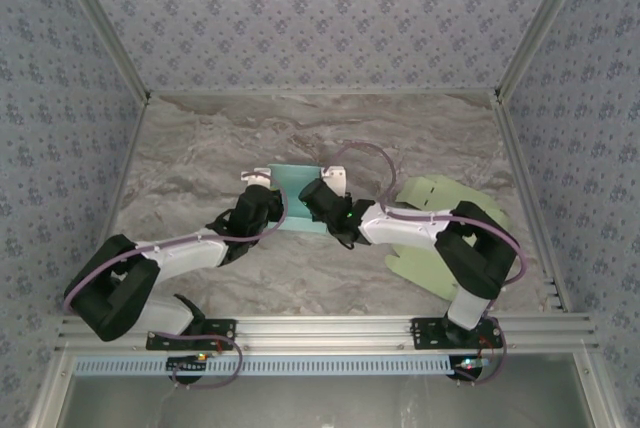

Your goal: Fold the paper box

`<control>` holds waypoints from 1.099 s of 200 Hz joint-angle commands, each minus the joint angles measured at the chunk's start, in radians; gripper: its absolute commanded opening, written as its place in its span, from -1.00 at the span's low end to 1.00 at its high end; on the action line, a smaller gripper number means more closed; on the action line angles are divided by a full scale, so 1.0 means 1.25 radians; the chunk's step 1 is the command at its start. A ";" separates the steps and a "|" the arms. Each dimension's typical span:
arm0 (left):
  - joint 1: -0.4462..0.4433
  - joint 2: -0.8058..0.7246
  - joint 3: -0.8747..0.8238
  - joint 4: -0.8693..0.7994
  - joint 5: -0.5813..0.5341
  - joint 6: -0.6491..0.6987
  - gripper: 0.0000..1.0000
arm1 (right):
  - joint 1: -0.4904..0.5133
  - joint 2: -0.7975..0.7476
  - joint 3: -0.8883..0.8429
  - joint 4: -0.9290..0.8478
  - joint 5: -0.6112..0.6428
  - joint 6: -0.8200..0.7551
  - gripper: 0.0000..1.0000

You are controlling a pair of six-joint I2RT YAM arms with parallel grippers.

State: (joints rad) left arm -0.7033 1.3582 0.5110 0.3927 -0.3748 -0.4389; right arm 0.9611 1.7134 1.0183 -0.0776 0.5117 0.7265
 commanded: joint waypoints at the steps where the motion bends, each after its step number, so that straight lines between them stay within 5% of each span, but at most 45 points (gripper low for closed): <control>1: -0.028 -0.009 0.028 0.074 0.082 -0.018 -0.83 | 0.021 0.010 0.031 0.060 -0.132 0.055 -0.64; 112: -0.042 0.006 -0.078 0.243 0.028 0.055 -0.88 | -0.010 -0.139 -0.100 0.062 -0.180 0.040 -0.50; 169: -0.075 0.050 -0.080 0.288 -0.019 0.156 -0.89 | -0.015 -0.278 -0.229 0.102 -0.216 0.027 -0.26; 201: -0.063 0.011 -0.033 0.227 -0.017 0.266 -0.82 | -0.097 -0.427 -0.244 0.014 -0.286 -0.066 -0.21; 220: -0.023 -0.009 0.002 0.190 0.053 0.308 -0.69 | -0.206 -0.499 -0.243 -0.035 -0.391 -0.148 0.02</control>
State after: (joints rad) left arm -0.7769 1.3994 0.4381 0.6621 -0.3737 -0.1703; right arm 0.8375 1.1950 0.7193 -0.0284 0.1669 0.6861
